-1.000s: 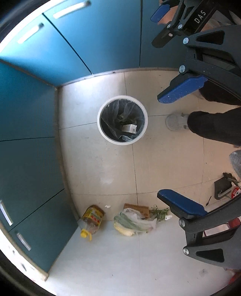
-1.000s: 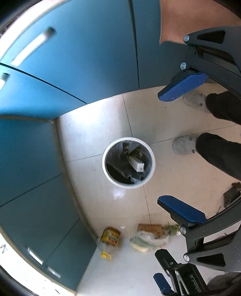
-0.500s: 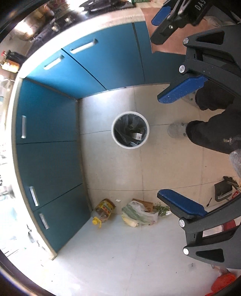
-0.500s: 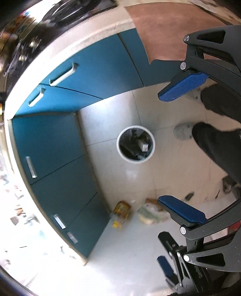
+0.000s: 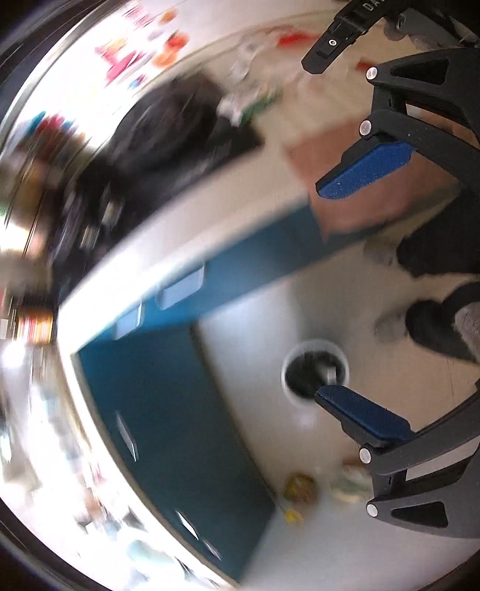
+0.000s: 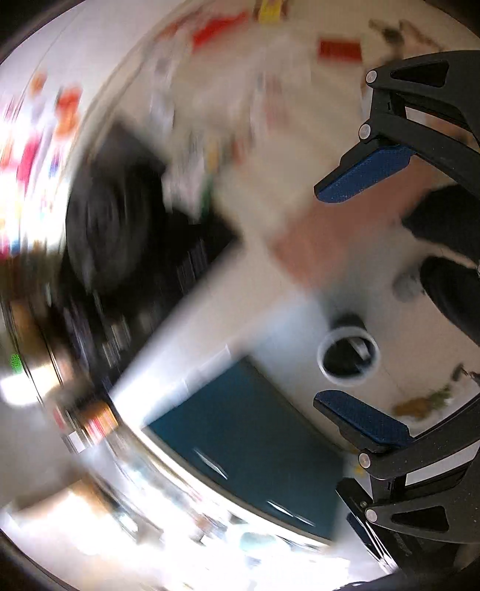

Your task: Collect trash

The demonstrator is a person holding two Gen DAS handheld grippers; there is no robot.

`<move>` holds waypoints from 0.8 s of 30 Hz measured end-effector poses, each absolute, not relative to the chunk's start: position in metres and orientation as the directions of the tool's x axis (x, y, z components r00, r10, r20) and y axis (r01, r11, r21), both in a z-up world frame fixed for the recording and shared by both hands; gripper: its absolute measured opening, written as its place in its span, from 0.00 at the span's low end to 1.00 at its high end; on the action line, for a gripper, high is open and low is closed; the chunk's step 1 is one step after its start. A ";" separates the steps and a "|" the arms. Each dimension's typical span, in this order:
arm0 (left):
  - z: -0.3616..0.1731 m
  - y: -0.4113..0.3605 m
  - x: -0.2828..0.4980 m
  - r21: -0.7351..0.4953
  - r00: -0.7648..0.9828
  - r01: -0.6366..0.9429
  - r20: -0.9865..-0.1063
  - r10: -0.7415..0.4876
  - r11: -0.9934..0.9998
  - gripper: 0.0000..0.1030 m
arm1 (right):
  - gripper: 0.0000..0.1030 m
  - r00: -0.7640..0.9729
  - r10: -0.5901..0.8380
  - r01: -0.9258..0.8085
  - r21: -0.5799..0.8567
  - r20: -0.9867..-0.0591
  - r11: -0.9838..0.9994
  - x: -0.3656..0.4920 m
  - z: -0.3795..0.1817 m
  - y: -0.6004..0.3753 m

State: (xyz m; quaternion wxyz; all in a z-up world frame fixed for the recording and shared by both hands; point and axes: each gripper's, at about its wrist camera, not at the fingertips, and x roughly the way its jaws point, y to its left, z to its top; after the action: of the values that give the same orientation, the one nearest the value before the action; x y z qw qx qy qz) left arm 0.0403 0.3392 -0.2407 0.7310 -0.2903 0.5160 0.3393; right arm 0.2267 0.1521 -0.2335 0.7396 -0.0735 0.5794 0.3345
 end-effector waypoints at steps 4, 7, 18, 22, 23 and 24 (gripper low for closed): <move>-0.277 0.287 0.158 -0.164 0.250 -0.681 -0.968 0.015 0.714 1.00 | 1.00 0.171 0.304 -0.427 0.207 -0.937 0.880 0.316 -0.256 0.065; -0.311 0.239 0.215 -0.157 0.178 -0.597 -0.982 -0.060 0.787 0.99 | 1.00 0.178 0.208 -0.322 0.143 -0.962 0.936 0.359 -0.291 0.001; -0.383 0.122 0.242 -0.101 -0.054 -0.366 -0.990 -0.129 0.925 0.99 | 0.79 0.090 0.023 -0.340 -0.009 -0.996 0.940 0.372 -0.400 -0.074; -0.384 0.102 0.242 -0.098 -0.062 -0.318 -0.990 -0.124 0.943 0.99 | 0.43 0.154 0.046 -0.350 -0.011 -0.987 0.937 0.367 -0.389 -0.082; -0.385 0.098 0.242 -0.102 -0.067 -0.311 -0.989 -0.129 0.945 0.99 | 0.38 0.150 0.062 -0.336 0.009 -0.987 0.942 0.370 -0.387 -0.090; -0.388 0.092 0.240 -0.115 -0.078 -0.306 -0.986 -0.146 0.945 0.99 | 0.34 0.146 0.078 -0.320 0.028 -0.986 0.947 0.371 -0.386 -0.095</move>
State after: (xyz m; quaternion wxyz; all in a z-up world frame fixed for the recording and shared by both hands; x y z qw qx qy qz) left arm 0.2404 0.0919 -0.3882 0.6611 -0.1544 0.7317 0.0606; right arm 0.3706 -0.0948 -0.3856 0.7510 -0.0946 0.6399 0.1328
